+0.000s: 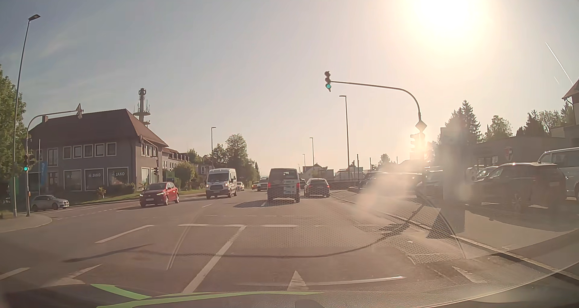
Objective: Follow the waypoints while adhering to traffic rules and regulations
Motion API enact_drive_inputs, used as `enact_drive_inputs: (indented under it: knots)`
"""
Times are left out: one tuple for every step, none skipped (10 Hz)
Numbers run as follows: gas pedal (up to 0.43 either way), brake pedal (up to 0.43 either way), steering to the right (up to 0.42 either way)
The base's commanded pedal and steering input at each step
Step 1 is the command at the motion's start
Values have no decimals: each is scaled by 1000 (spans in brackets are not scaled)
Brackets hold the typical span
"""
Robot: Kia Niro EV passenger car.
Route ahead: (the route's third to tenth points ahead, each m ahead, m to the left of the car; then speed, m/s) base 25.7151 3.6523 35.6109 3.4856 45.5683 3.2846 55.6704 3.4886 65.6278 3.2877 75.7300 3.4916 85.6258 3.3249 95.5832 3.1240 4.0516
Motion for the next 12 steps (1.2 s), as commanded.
enact_drive_inputs:
  knots:
    - [220,0,-4]
    - [220,0,-4]
    - [220,0,-4]
    - [220,0,-4]
    - [220,0,-4]
    - [220,0,-4]
    - [220,0,-4]
    - [220,0,-4]
    - [220,0,-4]
    - [220,0,-4]
    - [220,0,-4]
    - [220,0,-3]
